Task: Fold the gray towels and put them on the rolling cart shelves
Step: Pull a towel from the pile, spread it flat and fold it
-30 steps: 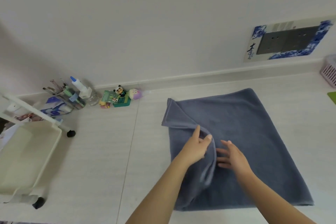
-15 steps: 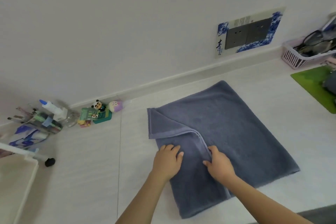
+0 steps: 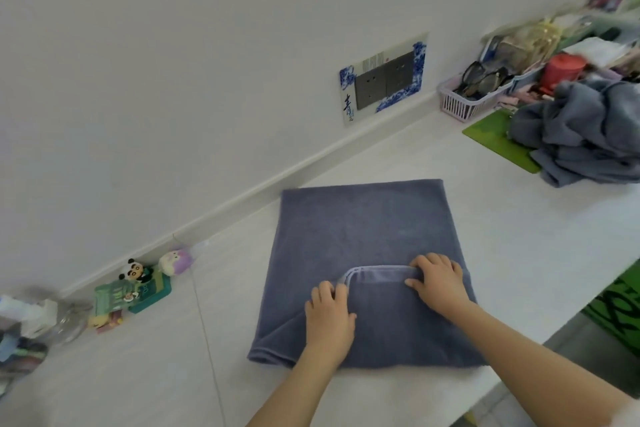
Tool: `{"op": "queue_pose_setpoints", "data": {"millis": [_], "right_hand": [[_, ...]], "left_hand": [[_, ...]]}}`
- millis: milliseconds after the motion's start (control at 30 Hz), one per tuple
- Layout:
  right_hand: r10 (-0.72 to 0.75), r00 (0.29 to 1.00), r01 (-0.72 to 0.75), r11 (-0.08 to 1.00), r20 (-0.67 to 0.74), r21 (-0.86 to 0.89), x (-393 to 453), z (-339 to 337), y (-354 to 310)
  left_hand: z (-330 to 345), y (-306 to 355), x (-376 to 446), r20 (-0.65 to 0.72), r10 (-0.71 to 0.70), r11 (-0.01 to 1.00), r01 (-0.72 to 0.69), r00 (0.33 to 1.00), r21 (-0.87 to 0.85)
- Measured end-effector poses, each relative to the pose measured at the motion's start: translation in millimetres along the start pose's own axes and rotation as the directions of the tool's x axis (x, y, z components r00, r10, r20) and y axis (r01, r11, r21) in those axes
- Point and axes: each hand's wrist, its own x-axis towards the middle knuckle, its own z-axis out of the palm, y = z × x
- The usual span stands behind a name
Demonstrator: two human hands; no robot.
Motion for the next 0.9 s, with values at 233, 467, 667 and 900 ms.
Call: {"op": "queue_pose_setpoints", "data": {"millis": [233, 467, 667, 900], "right_hand": [[-0.033, 0.999, 0.033, 0.999, -0.009, -0.024, 5.8, -14.9, -0.9], [-0.055, 0.996, 0.06, 0.996, 0.075, -0.069, 33.4, -45.4, -9.6], [-0.009, 0.992, 0.031, 0.985, 0.129, -0.168, 46.9, -19.7, -7.5], [0.026, 0.998, -0.029, 0.998, 0.05, 0.064, 50.6, -20.9, 3.3]], "left_hand": [[-29.2, -31.5, 39.1, 0.177, -0.085, 0.902, 0.151, 0.981, -0.404], [-94.0, -52.8, 111.8, 0.428, 0.005, 0.992, 0.049, 0.904, -0.115], [-54.3, -48.4, 121.7, 0.358, 0.019, 0.984, -0.082, 0.934, 0.16], [-45.1, -61.5, 125.7, 0.168, 0.114, 0.992, -0.104, 0.979, -0.064]]}}
